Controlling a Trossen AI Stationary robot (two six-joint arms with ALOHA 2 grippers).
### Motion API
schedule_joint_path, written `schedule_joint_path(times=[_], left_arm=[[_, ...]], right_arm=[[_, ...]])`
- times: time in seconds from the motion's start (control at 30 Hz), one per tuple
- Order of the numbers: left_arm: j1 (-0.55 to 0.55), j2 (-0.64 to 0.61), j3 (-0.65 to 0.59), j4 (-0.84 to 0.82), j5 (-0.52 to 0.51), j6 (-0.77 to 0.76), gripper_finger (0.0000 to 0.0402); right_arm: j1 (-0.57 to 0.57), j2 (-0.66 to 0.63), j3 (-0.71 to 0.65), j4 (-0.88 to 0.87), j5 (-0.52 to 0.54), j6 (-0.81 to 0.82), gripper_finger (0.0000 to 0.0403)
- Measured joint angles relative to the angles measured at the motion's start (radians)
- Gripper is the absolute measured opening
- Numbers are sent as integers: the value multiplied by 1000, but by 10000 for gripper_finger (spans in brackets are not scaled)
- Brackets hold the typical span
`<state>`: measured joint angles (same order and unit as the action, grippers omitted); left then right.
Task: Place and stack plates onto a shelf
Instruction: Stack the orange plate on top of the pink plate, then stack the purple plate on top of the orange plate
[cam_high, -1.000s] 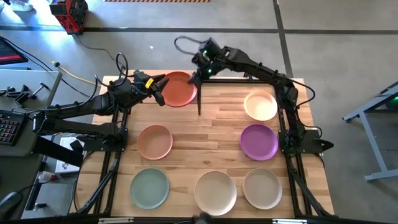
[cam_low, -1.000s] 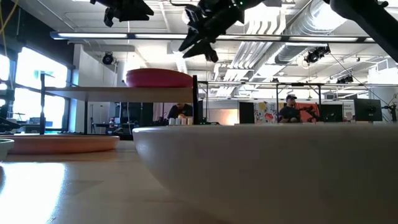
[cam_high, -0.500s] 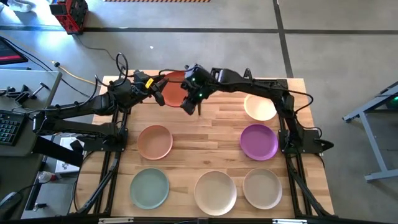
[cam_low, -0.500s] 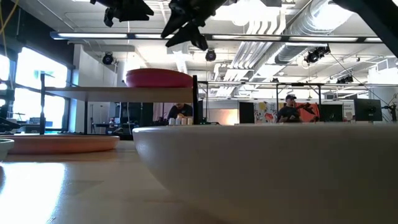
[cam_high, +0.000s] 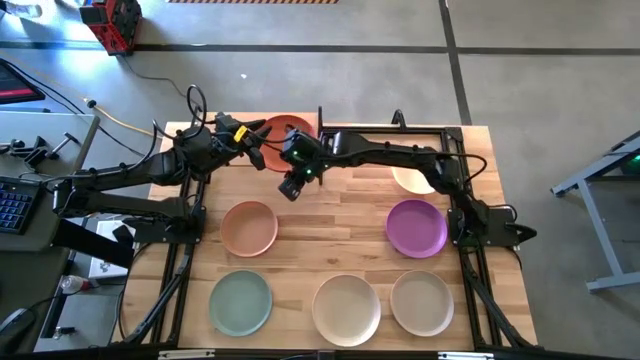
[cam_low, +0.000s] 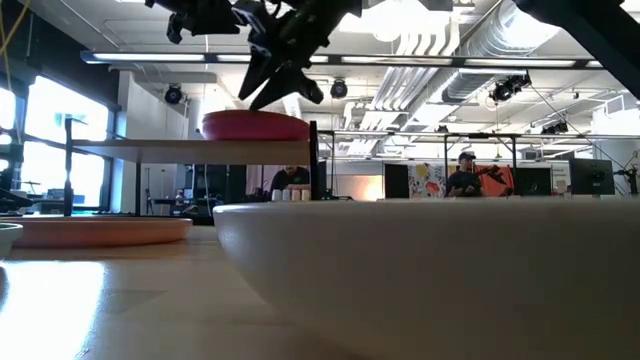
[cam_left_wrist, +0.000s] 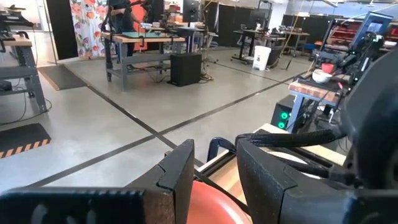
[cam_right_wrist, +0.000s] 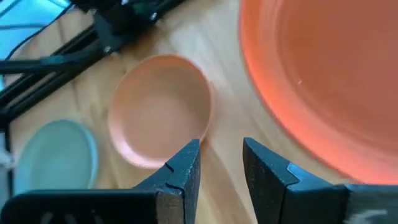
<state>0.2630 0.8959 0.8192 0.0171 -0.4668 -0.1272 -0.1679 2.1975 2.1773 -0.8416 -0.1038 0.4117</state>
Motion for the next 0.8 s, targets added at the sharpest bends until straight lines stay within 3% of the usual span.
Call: schedule_joint_path(times=[0.23, 0.57, 0.8], left_arm=[[0, 0, 0, 2, 0, 0, 110], [0, 0, 0, 2, 0, 0, 110], [0, 0, 0, -19, 4, 0, 110]], right_arm=[[-14, 6, 0, 15, 61, 18, 101], [-60, 6, 0, 17, 69, 26, 101], [-68, 0, 0, 3, -73, 36, 101]])
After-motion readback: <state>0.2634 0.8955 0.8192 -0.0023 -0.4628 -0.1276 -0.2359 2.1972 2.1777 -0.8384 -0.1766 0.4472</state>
